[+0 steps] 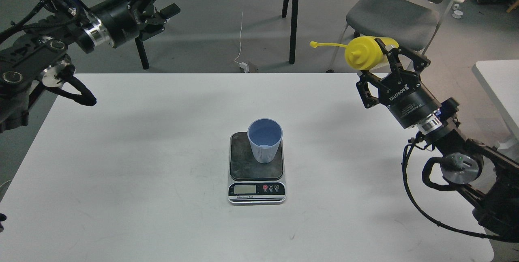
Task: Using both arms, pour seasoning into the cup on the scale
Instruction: 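Grasp the yellow bottle with the right gripper and lift it, then tilt the yellow bottle nozzle-down above the blue cup with the right gripper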
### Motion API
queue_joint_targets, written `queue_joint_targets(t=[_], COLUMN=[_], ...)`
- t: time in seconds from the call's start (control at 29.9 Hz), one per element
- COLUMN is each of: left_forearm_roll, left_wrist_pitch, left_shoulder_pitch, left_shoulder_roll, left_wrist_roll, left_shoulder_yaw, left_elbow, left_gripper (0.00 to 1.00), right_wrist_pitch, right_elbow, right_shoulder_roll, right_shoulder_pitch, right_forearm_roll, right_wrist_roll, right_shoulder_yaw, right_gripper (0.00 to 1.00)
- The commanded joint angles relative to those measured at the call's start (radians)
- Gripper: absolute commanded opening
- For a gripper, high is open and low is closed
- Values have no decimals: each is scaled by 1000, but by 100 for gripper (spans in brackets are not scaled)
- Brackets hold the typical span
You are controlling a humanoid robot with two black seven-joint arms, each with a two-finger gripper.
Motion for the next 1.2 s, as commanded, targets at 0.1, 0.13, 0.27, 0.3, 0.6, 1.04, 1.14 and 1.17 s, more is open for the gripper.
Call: queue_joint_targets(t=[0.1, 0.13, 0.27, 0.3, 0.6, 1.04, 1.14, 1.17], left_forearm_roll=[0, 0, 0, 0, 1, 1, 1, 1], left_wrist_pitch=[0, 0, 0, 0, 0, 0, 0, 0], left_shoulder_pitch=[1, 2, 2, 2, 5, 7, 7, 7], left_shoulder_roll=[-3, -3, -3, -5, -16, -40, -40, -40], left_wrist_roll=[0, 0, 0, 0, 0, 0, 0, 0], left_shoulder_yaw=[-23, -25, -31, -31, -43, -43, -43, -43], left_elbow=[0, 0, 0, 1, 6, 9, 11, 11], left_gripper=[96, 97, 97, 97, 97, 98, 98, 98], right_wrist_pitch=[-396, -443, -569, -583, -638, -666, -666, -666], right_elbow=[87, 87, 95, 99, 92, -5, -19, -17], right_shoulder_roll=[-50, -50, -40, -37, 8, 54, 58, 58], right_shoulder_pitch=[407, 465, 648, 670, 737, 747, 747, 747], right_forearm_roll=[-356, -380, -437, -456, -686, -934, -960, -962], right_wrist_roll=[-17, -17, -17, -17, -63, -86, -86, -86], right_shoulder_yaw=[-426, -504, -738, -769, -907, -939, -939, -938], right_gripper=[38, 38, 38, 38, 39, 39, 39, 39])
